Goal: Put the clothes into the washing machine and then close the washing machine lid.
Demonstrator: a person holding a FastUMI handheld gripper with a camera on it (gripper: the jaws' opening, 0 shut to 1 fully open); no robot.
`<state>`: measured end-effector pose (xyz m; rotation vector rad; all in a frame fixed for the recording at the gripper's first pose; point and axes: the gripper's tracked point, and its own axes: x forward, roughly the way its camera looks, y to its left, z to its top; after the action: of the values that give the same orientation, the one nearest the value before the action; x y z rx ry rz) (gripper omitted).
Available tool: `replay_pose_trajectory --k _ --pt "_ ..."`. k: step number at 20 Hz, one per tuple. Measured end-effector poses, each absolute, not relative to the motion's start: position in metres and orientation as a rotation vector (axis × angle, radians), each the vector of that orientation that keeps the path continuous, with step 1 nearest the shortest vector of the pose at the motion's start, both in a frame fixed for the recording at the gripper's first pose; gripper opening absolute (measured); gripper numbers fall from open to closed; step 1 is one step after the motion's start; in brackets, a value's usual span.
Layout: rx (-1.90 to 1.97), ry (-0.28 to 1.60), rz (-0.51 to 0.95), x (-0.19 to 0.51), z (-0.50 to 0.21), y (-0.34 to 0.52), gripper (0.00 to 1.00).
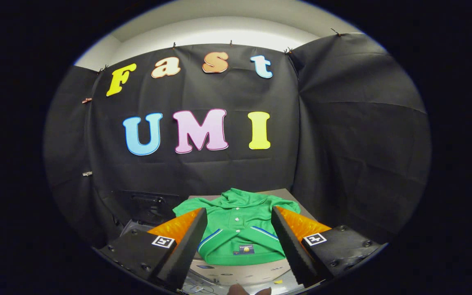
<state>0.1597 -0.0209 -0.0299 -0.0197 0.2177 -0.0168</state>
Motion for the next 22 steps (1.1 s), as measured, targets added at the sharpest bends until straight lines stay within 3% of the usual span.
replay_pose_trajectory --k 12,17,19,20,22 --pt "-0.025 0.524 0.004 0.279 -0.104 -0.031 0.98" --pt "-0.078 0.687 -0.025 0.298 -0.168 -0.031 0.99" --pt "-0.146 0.803 0.030 0.289 -0.196 -0.028 0.99" --pt "-0.145 0.722 0.048 0.305 -0.195 -0.023 1.00" --pt "-0.118 0.742 0.041 0.304 -0.202 -0.026 0.98"
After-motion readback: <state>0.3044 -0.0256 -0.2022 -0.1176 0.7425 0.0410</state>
